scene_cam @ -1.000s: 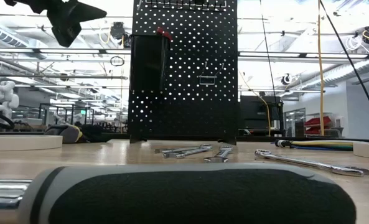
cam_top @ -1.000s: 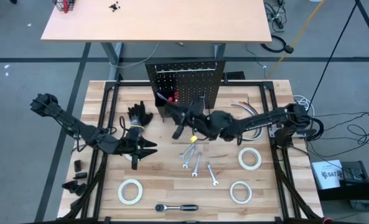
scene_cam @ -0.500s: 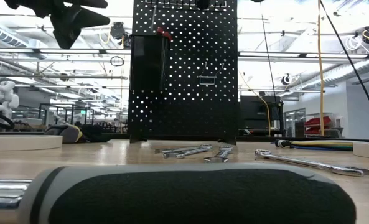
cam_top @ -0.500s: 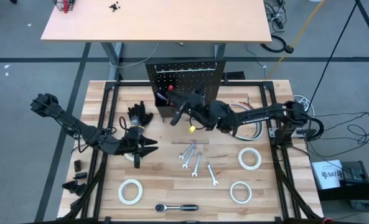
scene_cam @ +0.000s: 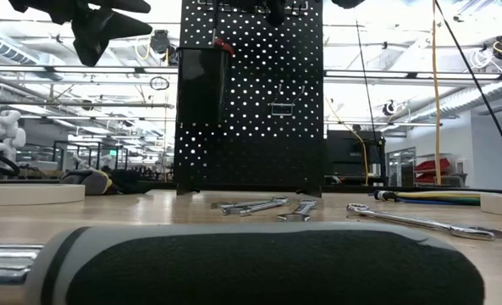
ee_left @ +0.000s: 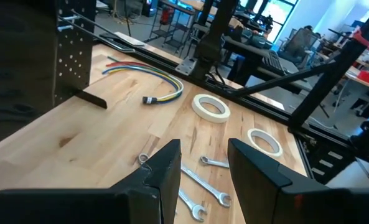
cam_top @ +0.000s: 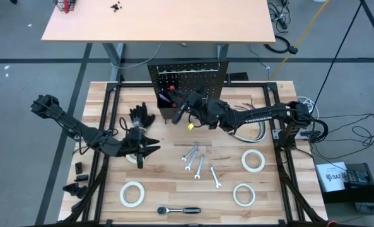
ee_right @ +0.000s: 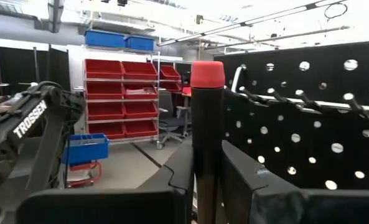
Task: Hang tools onto peg board
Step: Put the nut driver into the black bin on the peg board, then put the ratchet wrench into the black bin on the peg board
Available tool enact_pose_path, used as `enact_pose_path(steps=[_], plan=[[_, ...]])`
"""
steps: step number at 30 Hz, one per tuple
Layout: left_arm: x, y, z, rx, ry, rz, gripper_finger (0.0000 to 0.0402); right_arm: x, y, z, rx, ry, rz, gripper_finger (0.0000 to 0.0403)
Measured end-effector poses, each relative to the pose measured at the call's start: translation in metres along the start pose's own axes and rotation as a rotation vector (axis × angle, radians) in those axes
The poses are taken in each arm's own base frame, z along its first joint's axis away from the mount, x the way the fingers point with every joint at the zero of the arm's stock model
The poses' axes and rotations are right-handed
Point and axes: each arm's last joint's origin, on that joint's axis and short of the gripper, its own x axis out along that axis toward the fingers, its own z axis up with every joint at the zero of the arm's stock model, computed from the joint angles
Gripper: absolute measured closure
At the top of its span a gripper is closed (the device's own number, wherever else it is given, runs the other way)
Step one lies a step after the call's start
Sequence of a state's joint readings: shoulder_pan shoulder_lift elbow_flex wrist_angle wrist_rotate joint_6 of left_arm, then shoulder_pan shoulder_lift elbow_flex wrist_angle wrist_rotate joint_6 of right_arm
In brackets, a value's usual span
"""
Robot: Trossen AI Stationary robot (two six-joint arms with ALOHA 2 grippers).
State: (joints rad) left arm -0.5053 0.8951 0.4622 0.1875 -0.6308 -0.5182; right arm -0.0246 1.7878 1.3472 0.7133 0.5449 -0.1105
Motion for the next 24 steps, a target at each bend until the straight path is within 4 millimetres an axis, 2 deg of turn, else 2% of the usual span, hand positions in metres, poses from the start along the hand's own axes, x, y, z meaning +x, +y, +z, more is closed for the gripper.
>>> enact_pose_path(steps=[4,15,19,24], plan=[[0.0,0.0,0.001,-0.005,-0.011,0.006,0.0267,0.0,0.0,-0.002,0.015,0.016,0.002,0.0339],[0.0,0.0,0.001,-0.009,-0.016,0.003,0.0267,-0.001,0.002,-0.005,0.036,0.045,0.009,0.0235],[0.0,0.0,0.001,-0.008,-0.015,0.004,0.0267,-0.004,0.007,-0.001,0.059,0.018,0.02,0.0217],[0.0,0.0,0.001,-0.006,-0.013,0.005,0.0267,-0.011,0.019,0.005,0.069,-0.025,0.05,0.0214]])
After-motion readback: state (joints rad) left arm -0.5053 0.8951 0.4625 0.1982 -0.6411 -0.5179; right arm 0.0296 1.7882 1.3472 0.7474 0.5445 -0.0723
